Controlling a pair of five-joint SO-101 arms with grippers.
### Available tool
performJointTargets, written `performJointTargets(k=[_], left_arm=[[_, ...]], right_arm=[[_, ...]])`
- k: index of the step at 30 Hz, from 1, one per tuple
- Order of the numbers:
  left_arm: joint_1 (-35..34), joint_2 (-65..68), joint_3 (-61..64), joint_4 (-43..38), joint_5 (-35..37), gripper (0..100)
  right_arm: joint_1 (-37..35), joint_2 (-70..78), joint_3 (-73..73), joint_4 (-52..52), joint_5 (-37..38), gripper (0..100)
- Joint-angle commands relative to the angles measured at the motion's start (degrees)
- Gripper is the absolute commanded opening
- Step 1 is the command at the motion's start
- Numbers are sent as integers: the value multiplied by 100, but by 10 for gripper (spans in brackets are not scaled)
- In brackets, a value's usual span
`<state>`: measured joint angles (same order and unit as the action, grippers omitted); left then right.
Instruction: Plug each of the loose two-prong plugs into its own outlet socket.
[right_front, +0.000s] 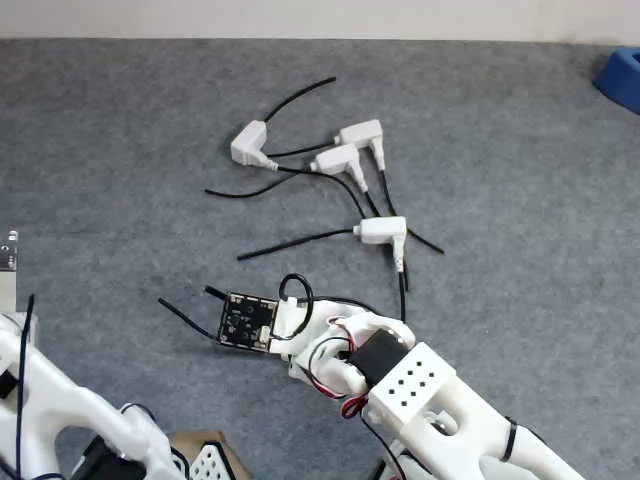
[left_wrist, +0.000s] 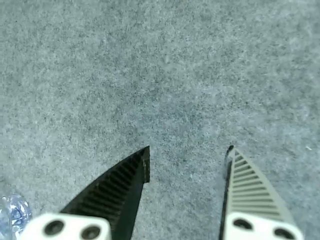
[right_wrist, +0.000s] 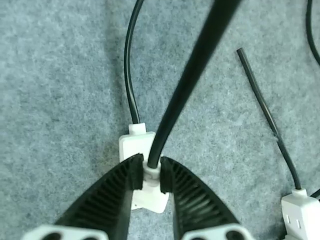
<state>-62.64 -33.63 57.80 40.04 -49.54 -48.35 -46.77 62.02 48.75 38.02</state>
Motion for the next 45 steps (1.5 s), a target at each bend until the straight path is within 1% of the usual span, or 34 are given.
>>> performJointTargets(k=[1,4,6,8,11,13,16,19,20,22,24,26,28,34,37,39,41,45], left_arm=[[4,-101,-4,-53,-35,239],[268,-119,189,-44,-114,239],[523,-145,374,-44,-404,239],[813,-145,418,-44,-571,239],[1165,-154,242,-35,-466,239],[1490,-154,13,141,149,239],[2404,-154,-418,615,1626,242],[3609,-154,-1007,1046,2769,267],[3996,-154,-1262,1222,3103,295],[4629,-154,-1789,1556,3552,373],[5103,-154,-2325,1855,3859,458],[5516,-154,-2712,2101,3903,522],[5859,-154,-2932,2391,3903,540],[6396,-163,-3011,2778,3921,540],[6659,-418,-2914,2875,3930,540],[6712,-681,-2791,2848,3930,539],[6730,-848,-2721,2646,3930,538],[6738,-734,-2396,2092,3912,538]], right_arm=[[31,-119,-110,40,-422,6],[-22,-462,-1059,207,-1618,6],[207,-673,-1710,435,-2497,6],[699,-840,-2176,602,-3130,6],[1640,-884,-2141,664,-3815,6],[2053,-884,-2026,664,-4369,6],[2193,-875,-1991,655,-5055,6],[2132,-620,-2343,497,-5178,6],[2132,-418,-2554,497,-5178,6],[2290,136,-2993,576,-5160,6],[2378,734,-3477,655,-5099,6],[2396,1226,-3899,655,-5125,6],[2404,1666,-4365,655,-5134,6],[2422,2800,-5490,532,-5143,6],[2501,3380,-5921,541,-5187,6],[2501,3565,-6105,716,-5407,6],[2387,3556,-6185,910,-5591,6],[2018,3116,-6211,1314,-5600,6]])
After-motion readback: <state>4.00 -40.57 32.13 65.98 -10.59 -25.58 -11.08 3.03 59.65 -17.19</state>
